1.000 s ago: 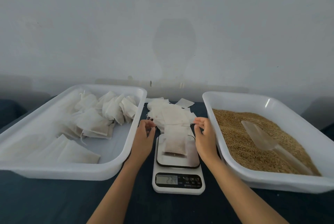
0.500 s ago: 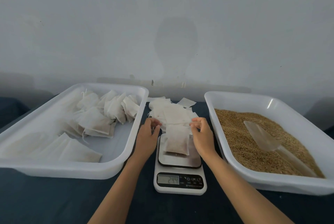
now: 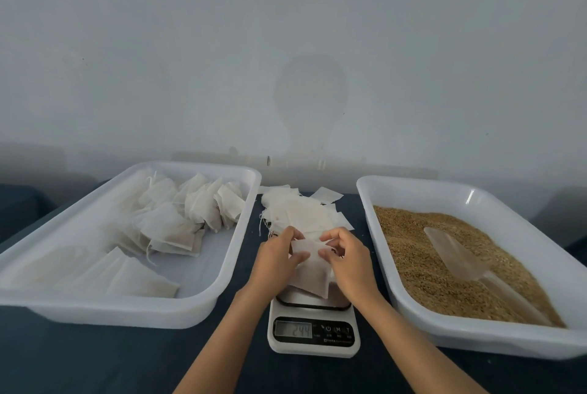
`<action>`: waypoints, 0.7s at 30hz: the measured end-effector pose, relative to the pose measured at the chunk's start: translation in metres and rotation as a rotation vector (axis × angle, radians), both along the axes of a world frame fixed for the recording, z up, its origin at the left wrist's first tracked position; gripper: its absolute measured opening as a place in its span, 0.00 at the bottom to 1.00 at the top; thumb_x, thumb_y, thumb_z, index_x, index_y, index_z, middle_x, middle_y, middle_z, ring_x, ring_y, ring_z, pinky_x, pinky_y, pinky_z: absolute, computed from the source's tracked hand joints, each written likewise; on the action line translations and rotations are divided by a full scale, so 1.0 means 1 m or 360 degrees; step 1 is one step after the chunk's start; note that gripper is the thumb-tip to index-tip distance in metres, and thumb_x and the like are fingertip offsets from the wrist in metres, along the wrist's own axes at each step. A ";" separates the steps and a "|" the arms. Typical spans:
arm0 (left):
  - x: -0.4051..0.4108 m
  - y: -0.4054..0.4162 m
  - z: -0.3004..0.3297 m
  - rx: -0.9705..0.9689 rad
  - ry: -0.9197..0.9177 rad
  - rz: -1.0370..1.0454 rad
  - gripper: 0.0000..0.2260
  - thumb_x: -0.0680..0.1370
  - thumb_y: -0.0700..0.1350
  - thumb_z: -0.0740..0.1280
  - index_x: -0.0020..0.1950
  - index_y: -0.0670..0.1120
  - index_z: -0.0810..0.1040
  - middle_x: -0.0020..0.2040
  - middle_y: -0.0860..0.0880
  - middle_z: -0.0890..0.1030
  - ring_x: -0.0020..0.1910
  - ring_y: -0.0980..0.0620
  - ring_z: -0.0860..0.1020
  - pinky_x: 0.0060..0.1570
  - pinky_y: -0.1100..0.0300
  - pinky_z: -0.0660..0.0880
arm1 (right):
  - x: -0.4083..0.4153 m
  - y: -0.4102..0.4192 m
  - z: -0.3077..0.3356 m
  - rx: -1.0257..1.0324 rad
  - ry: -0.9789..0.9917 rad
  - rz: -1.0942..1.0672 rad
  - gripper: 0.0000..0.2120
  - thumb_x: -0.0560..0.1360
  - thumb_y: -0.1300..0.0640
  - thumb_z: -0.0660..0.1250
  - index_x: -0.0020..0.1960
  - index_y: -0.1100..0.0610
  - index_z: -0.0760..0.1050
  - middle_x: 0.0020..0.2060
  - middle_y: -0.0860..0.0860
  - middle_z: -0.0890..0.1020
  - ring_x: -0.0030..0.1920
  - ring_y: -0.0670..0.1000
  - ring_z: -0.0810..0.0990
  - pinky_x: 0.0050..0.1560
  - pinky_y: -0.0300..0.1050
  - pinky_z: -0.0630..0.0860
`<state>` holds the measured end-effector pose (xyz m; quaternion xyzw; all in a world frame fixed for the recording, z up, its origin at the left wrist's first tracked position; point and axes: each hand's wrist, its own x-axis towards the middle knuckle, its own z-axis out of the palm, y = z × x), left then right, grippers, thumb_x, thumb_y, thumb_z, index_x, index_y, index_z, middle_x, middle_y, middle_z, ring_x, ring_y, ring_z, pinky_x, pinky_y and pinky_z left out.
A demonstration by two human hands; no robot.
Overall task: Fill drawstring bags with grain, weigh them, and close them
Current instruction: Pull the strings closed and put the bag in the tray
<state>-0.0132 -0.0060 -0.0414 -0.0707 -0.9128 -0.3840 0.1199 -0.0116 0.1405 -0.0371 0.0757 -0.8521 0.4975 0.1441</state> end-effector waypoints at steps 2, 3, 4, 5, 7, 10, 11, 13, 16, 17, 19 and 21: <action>0.015 -0.001 0.007 -0.0073 0.0022 -0.0008 0.11 0.76 0.47 0.68 0.56 0.47 0.72 0.47 0.49 0.79 0.46 0.50 0.76 0.46 0.57 0.71 | 0.010 0.001 0.005 0.0007 0.0024 0.0050 0.09 0.72 0.65 0.71 0.46 0.53 0.76 0.42 0.46 0.81 0.44 0.44 0.79 0.46 0.40 0.76; 0.023 -0.002 0.011 -0.0100 0.0046 0.0001 0.10 0.76 0.47 0.67 0.56 0.47 0.73 0.45 0.51 0.78 0.44 0.51 0.75 0.45 0.58 0.70 | 0.015 0.001 0.009 0.0004 0.0034 0.0075 0.09 0.72 0.64 0.71 0.46 0.52 0.76 0.42 0.45 0.81 0.44 0.44 0.79 0.44 0.36 0.75; 0.030 -0.003 0.016 -0.0117 0.0075 0.0013 0.09 0.76 0.47 0.67 0.55 0.47 0.73 0.43 0.53 0.77 0.43 0.52 0.74 0.44 0.58 0.70 | 0.020 0.001 0.014 -0.0002 0.0044 0.0100 0.10 0.72 0.64 0.71 0.45 0.51 0.75 0.41 0.45 0.81 0.43 0.43 0.79 0.42 0.33 0.74; 0.036 -0.005 0.022 -0.0127 0.0102 0.0022 0.09 0.76 0.48 0.67 0.54 0.47 0.73 0.42 0.54 0.75 0.42 0.52 0.73 0.43 0.58 0.69 | 0.025 0.000 0.020 -0.0014 0.0054 0.0122 0.10 0.72 0.64 0.71 0.45 0.50 0.75 0.40 0.45 0.80 0.42 0.42 0.79 0.41 0.30 0.72; 0.047 -0.009 0.034 -0.0135 0.0152 0.0026 0.07 0.76 0.48 0.67 0.51 0.48 0.72 0.40 0.54 0.74 0.41 0.52 0.72 0.41 0.59 0.68 | 0.034 -0.004 0.034 -0.0047 0.0082 0.0169 0.11 0.71 0.64 0.71 0.44 0.49 0.75 0.39 0.45 0.80 0.41 0.41 0.79 0.39 0.29 0.71; 0.062 -0.019 0.055 -0.0127 0.0229 0.0058 0.05 0.77 0.47 0.66 0.48 0.48 0.72 0.40 0.53 0.76 0.40 0.51 0.73 0.40 0.58 0.68 | 0.044 -0.018 0.058 -0.0075 0.0152 0.0247 0.10 0.72 0.63 0.71 0.43 0.49 0.76 0.39 0.44 0.80 0.40 0.42 0.79 0.39 0.30 0.73; 0.065 -0.023 0.062 -0.0119 0.0263 0.0093 0.05 0.76 0.47 0.66 0.48 0.48 0.72 0.40 0.52 0.76 0.40 0.50 0.74 0.40 0.57 0.69 | 0.046 -0.024 0.066 -0.0079 0.0185 0.0269 0.10 0.72 0.63 0.71 0.43 0.48 0.75 0.39 0.44 0.80 0.40 0.42 0.78 0.39 0.30 0.73; 0.071 -0.034 0.075 -0.0083 0.0328 0.0172 0.05 0.76 0.47 0.67 0.49 0.47 0.73 0.37 0.52 0.76 0.39 0.51 0.75 0.39 0.56 0.69 | 0.047 -0.039 0.083 -0.0091 0.0253 0.0310 0.12 0.72 0.63 0.71 0.42 0.47 0.75 0.39 0.42 0.80 0.39 0.40 0.77 0.39 0.30 0.73; 0.074 -0.057 0.090 -0.0059 0.0416 0.0299 0.04 0.77 0.46 0.66 0.46 0.48 0.72 0.33 0.55 0.72 0.32 0.57 0.71 0.33 0.61 0.66 | 0.043 -0.066 0.101 -0.0123 0.0302 0.0396 0.11 0.72 0.64 0.71 0.42 0.48 0.75 0.38 0.41 0.80 0.37 0.39 0.77 0.40 0.32 0.73; 0.075 -0.067 0.093 -0.0079 0.0444 0.0349 0.04 0.77 0.47 0.66 0.46 0.49 0.72 0.33 0.56 0.72 0.32 0.58 0.70 0.32 0.63 0.65 | 0.041 -0.077 0.106 -0.0134 0.0321 0.0431 0.11 0.72 0.64 0.71 0.42 0.49 0.75 0.38 0.41 0.79 0.36 0.39 0.76 0.39 0.31 0.72; 0.076 -0.086 0.098 -0.0109 0.0476 0.0456 0.04 0.77 0.47 0.65 0.45 0.49 0.71 0.32 0.56 0.72 0.33 0.58 0.70 0.32 0.63 0.63 | 0.036 -0.100 0.112 -0.0151 0.0353 0.0505 0.12 0.72 0.64 0.70 0.41 0.47 0.74 0.38 0.41 0.79 0.35 0.38 0.75 0.39 0.31 0.72; 0.077 -0.108 0.099 -0.0113 0.0436 0.0564 0.05 0.77 0.47 0.65 0.44 0.49 0.70 0.32 0.55 0.72 0.33 0.55 0.70 0.32 0.60 0.62 | 0.031 -0.124 0.113 -0.0144 0.0350 0.0570 0.11 0.73 0.64 0.70 0.42 0.48 0.74 0.39 0.41 0.79 0.37 0.38 0.75 0.41 0.33 0.73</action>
